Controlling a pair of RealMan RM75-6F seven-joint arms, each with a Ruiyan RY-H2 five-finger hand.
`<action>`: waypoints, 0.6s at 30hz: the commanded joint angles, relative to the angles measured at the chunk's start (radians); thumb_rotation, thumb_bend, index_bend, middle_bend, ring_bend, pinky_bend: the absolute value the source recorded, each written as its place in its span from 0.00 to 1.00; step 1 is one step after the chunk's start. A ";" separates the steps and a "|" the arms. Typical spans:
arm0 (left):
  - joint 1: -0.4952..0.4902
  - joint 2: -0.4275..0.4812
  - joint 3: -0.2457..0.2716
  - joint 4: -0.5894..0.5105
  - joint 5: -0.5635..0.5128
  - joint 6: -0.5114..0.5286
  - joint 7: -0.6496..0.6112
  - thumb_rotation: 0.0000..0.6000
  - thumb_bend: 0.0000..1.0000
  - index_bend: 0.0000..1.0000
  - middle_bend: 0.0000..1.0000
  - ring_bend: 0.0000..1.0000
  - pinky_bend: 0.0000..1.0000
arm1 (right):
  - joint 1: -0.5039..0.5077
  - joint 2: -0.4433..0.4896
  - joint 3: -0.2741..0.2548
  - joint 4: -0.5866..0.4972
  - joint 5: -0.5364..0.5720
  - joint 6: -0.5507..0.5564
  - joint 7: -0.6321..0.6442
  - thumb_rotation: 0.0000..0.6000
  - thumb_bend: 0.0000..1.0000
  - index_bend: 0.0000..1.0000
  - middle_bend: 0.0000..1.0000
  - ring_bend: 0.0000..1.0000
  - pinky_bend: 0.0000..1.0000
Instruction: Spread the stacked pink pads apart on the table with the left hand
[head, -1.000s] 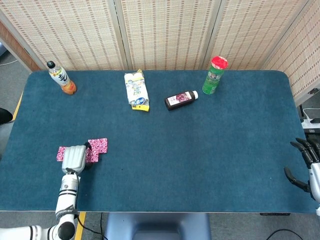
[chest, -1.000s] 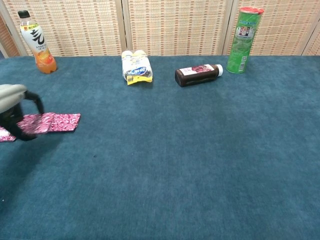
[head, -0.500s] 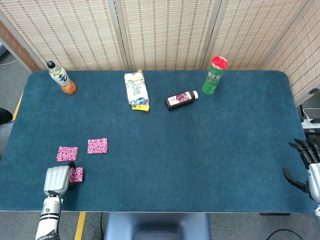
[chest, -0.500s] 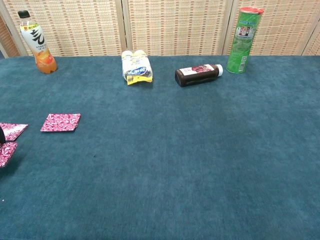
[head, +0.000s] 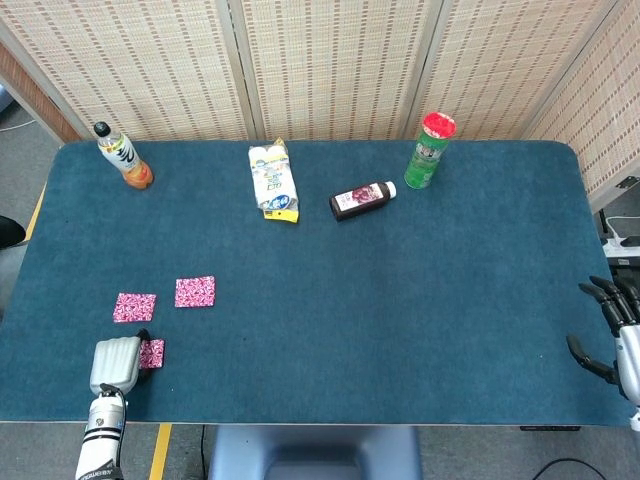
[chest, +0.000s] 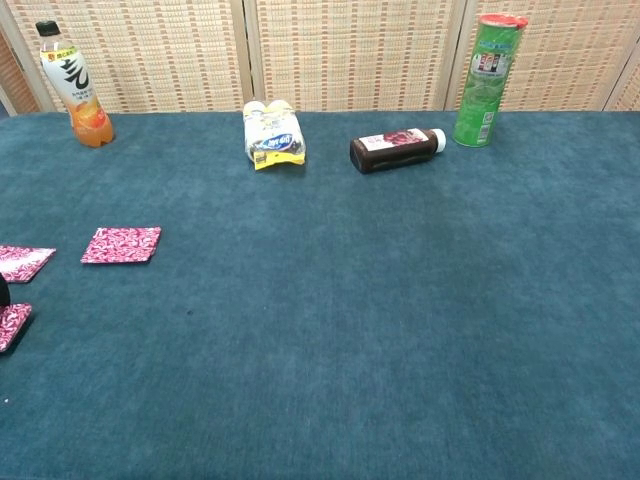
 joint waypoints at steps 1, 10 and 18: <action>0.003 0.003 -0.003 -0.004 0.001 -0.005 0.004 1.00 0.25 0.29 1.00 1.00 1.00 | 0.000 0.000 0.000 0.000 0.001 0.001 0.000 1.00 0.27 0.19 0.13 0.07 0.28; 0.024 0.066 -0.015 -0.106 0.033 -0.005 -0.032 1.00 0.23 0.29 1.00 1.00 1.00 | 0.000 -0.001 0.001 0.001 0.000 0.000 0.000 1.00 0.27 0.19 0.13 0.07 0.28; 0.097 0.302 0.015 -0.112 0.467 0.131 -0.416 1.00 0.23 0.35 0.87 0.97 0.98 | 0.002 -0.004 0.000 0.002 -0.001 -0.003 -0.007 1.00 0.27 0.19 0.13 0.07 0.28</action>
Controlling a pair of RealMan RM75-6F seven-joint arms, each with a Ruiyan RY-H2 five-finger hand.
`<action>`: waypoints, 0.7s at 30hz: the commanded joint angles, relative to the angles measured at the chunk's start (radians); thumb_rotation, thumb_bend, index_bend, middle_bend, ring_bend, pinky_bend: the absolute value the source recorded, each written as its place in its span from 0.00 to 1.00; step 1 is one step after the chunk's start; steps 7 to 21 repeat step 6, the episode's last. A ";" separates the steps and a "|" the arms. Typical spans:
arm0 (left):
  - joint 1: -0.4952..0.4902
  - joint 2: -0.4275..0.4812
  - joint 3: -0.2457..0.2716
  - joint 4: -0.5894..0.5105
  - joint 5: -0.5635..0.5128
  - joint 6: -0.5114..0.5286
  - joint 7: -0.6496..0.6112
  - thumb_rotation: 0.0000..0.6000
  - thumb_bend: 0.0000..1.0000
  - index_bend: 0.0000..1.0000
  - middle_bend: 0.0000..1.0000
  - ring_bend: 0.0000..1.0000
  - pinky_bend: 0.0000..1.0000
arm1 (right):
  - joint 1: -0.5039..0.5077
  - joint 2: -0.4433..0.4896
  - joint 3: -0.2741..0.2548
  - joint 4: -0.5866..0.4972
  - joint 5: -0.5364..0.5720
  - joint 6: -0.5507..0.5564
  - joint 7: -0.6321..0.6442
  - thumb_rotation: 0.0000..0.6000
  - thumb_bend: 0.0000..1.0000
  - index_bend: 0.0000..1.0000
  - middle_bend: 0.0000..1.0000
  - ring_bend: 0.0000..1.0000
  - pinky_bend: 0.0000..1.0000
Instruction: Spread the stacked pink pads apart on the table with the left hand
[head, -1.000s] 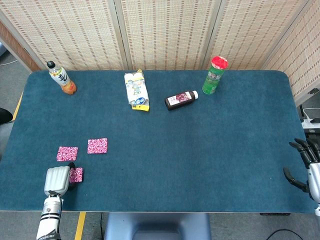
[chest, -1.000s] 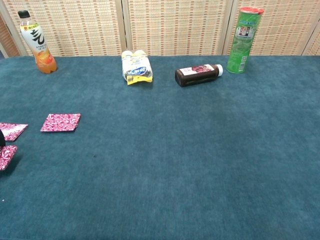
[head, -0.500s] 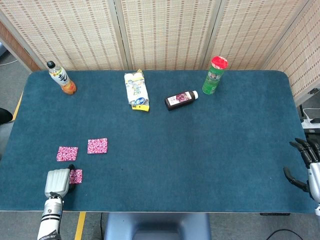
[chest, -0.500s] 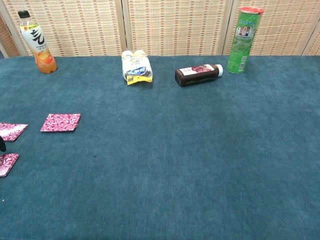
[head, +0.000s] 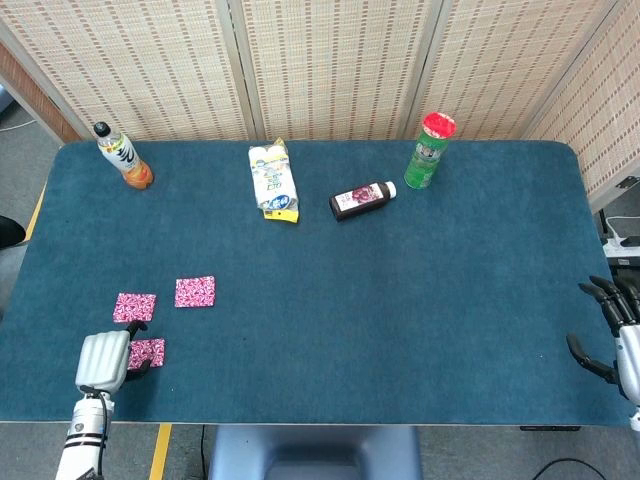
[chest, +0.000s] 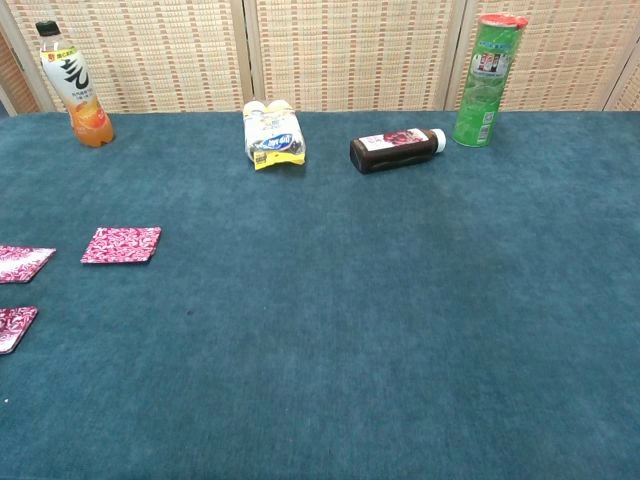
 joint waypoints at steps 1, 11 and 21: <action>0.058 0.171 0.031 0.051 0.277 0.100 -0.259 1.00 0.23 0.35 0.81 0.93 0.94 | 0.003 -0.004 -0.001 0.002 -0.001 -0.004 -0.006 1.00 0.27 0.19 0.13 0.07 0.28; 0.110 0.245 0.063 0.153 0.318 0.113 -0.364 1.00 0.27 0.32 0.49 0.54 0.56 | 0.014 -0.018 -0.006 0.005 0.000 -0.028 -0.040 1.00 0.27 0.19 0.13 0.07 0.28; 0.110 0.245 0.063 0.153 0.318 0.113 -0.364 1.00 0.27 0.32 0.49 0.54 0.56 | 0.014 -0.018 -0.006 0.005 0.000 -0.028 -0.040 1.00 0.27 0.19 0.13 0.07 0.28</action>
